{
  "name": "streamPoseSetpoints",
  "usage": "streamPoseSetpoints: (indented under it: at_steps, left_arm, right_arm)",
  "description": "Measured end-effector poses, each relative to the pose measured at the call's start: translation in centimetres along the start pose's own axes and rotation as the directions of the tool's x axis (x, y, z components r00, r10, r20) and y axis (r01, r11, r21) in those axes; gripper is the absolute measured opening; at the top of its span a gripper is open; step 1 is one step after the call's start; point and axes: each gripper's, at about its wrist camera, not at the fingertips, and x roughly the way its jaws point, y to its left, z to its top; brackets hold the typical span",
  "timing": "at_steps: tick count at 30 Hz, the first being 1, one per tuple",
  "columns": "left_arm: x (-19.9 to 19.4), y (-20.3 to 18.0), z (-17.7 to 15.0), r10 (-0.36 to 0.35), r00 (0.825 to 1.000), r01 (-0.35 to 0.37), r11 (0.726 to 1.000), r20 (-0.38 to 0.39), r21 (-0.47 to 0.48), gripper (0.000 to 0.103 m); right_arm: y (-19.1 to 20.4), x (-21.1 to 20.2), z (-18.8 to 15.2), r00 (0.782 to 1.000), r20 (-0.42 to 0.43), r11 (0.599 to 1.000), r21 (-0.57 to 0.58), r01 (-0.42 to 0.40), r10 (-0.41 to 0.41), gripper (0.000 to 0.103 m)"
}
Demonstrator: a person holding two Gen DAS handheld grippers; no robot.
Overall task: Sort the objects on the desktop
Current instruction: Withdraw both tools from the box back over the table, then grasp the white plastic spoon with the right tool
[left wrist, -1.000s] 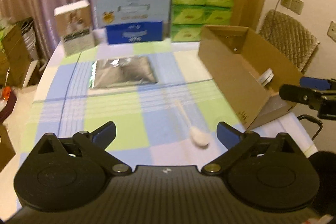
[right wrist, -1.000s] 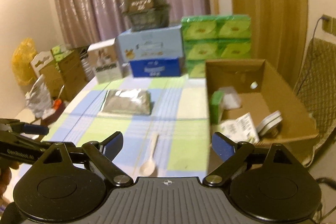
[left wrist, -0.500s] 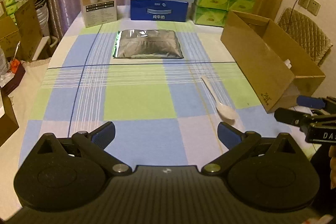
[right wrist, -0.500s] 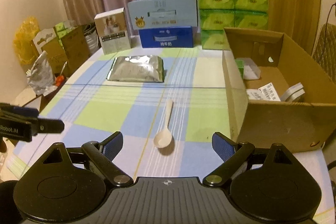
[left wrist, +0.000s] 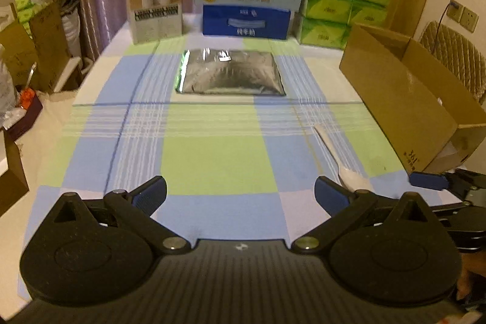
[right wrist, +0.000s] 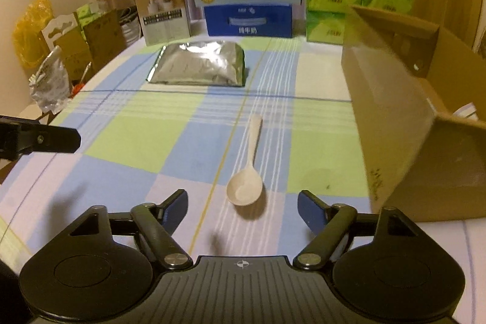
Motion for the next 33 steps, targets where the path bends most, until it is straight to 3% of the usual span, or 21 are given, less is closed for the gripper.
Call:
streamPoseSetpoints:
  at_steps: [5, 16, 33]
  left_arm:
    - [1.9, -0.2, 0.0, -0.013, 0.998, 0.015, 0.999, -0.059, 0.029, 0.102]
    - [5.0, -0.2, 0.1, -0.018, 0.995, 0.026, 0.997, -0.102, 0.076, 0.102]
    - [6.0, -0.4, 0.4, -0.045, 0.992, 0.054, 0.995, -0.115, 0.079, 0.102]
  right_arm:
    - [-0.2, 2.2, -0.1, 1.000, -0.018, 1.000, 0.006, 0.011, -0.011, 0.062]
    - [0.2, 4.8, 0.2, 0.999, -0.022, 0.999, -0.014, 0.044, -0.044, 0.041]
    - [0.2, 5.2, 0.2, 0.998, -0.020, 0.998, -0.035, 0.054, -0.055, 0.031]
